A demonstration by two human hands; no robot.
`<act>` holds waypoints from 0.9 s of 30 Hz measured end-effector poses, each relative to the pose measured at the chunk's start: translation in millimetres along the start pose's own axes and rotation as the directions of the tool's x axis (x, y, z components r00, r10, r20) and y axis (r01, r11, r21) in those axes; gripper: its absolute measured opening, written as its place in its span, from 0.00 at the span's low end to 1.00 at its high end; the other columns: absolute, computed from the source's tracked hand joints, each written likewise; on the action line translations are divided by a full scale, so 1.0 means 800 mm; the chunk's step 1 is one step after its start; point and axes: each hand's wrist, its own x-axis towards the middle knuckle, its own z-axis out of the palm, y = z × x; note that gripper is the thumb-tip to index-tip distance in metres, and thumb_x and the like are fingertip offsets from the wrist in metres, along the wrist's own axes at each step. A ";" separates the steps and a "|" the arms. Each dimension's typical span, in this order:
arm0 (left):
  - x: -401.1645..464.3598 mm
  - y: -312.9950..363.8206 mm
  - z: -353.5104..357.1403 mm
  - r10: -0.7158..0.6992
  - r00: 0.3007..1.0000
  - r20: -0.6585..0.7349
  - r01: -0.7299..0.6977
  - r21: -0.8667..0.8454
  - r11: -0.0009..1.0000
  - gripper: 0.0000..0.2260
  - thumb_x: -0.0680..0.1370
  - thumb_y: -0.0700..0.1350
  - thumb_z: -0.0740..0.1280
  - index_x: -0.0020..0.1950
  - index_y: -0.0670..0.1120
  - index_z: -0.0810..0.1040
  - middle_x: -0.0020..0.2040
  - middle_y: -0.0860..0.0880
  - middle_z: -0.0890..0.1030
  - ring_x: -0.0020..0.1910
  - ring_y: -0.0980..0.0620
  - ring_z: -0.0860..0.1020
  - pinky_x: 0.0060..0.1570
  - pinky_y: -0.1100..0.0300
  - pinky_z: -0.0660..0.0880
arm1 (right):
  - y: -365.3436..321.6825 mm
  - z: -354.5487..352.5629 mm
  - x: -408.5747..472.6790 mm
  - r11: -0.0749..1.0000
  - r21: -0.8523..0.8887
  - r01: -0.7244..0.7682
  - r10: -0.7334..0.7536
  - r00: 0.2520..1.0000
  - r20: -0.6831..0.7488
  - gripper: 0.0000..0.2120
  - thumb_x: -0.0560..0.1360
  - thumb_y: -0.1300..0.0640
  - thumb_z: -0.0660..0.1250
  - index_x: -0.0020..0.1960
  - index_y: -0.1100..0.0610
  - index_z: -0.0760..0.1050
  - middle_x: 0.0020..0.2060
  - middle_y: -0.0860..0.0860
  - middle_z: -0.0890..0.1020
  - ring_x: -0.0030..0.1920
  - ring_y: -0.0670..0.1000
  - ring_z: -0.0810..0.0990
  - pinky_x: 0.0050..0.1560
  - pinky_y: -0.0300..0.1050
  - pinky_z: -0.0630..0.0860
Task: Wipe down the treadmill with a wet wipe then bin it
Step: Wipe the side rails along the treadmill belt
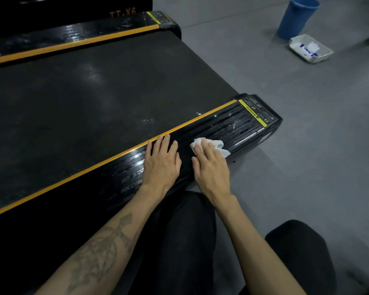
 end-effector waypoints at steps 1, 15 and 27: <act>-0.001 0.001 0.000 -0.005 1.000 0.006 0.005 -0.001 1.000 0.19 0.84 0.48 0.59 0.73 0.45 0.74 0.76 0.43 0.72 0.78 0.43 0.66 0.76 0.40 0.64 | 0.005 0.000 0.001 1.000 -0.012 -0.015 0.015 1.000 0.001 0.24 0.84 0.49 0.53 0.75 0.59 0.71 0.74 0.57 0.72 0.75 0.58 0.69 0.73 0.55 0.70; -0.002 -0.001 -0.001 0.036 0.999 0.014 -0.036 -0.060 0.998 0.22 0.84 0.52 0.58 0.76 0.44 0.72 0.78 0.43 0.69 0.80 0.45 0.63 0.78 0.41 0.62 | -0.013 -0.004 -0.024 0.968 0.169 -0.188 0.201 0.977 -0.067 0.21 0.85 0.53 0.56 0.73 0.60 0.74 0.74 0.57 0.73 0.77 0.56 0.67 0.75 0.57 0.68; 0.000 0.004 -0.003 0.022 1.000 0.005 -0.022 -0.039 0.999 0.20 0.85 0.49 0.58 0.76 0.45 0.72 0.77 0.44 0.70 0.79 0.46 0.65 0.77 0.43 0.63 | -0.010 -0.003 -0.037 0.973 0.159 -0.165 0.184 0.976 -0.114 0.22 0.84 0.53 0.55 0.72 0.61 0.75 0.72 0.57 0.76 0.75 0.57 0.70 0.72 0.57 0.71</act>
